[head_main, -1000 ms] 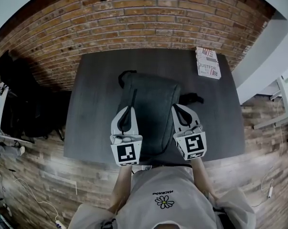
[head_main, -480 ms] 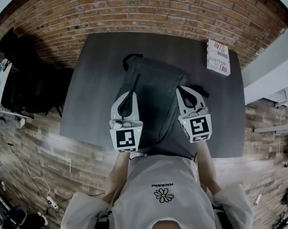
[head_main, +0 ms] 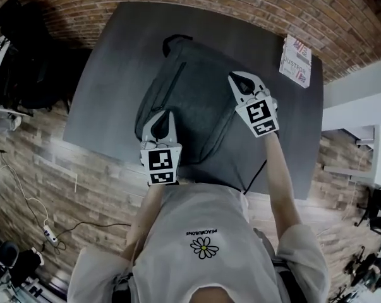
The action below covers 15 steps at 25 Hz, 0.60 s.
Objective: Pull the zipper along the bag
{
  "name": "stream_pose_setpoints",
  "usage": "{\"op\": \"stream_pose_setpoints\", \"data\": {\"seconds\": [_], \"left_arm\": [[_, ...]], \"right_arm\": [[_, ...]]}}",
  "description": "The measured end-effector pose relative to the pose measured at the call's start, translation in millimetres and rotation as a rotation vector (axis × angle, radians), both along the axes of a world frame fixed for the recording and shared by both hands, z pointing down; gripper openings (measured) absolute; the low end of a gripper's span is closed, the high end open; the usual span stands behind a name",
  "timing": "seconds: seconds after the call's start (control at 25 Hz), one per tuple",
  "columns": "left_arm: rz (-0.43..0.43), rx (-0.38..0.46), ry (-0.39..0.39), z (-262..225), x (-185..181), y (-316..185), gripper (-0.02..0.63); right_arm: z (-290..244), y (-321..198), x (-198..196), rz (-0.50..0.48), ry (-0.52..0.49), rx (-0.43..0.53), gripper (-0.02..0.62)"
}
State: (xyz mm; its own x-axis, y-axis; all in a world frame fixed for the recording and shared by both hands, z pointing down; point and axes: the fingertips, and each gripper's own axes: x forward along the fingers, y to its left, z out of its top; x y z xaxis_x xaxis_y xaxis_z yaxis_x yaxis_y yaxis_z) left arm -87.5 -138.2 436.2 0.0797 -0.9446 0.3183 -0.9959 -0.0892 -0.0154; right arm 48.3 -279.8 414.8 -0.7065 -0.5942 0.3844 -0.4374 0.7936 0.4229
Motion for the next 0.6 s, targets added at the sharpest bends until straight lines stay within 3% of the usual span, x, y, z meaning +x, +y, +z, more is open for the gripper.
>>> {"op": "stream_pose_setpoints", "data": {"seconds": [0.24,0.44,0.6], "left_arm": [[0.006,-0.169,-0.006,48.6,9.1,17.7,0.0],[0.024,-0.183,-0.03,57.1,6.8,16.7,0.0],[0.04,-0.191,-0.03,61.8,3.0,15.5,0.0]], "right_arm": [[29.2,-22.3,-16.4,-0.093,0.125,-0.118,0.002],[52.3,-24.5,-11.4,-0.109,0.284,-0.148,0.0],[60.5,-21.2,1.5,-0.08,0.292,-0.185,-0.002]]}}
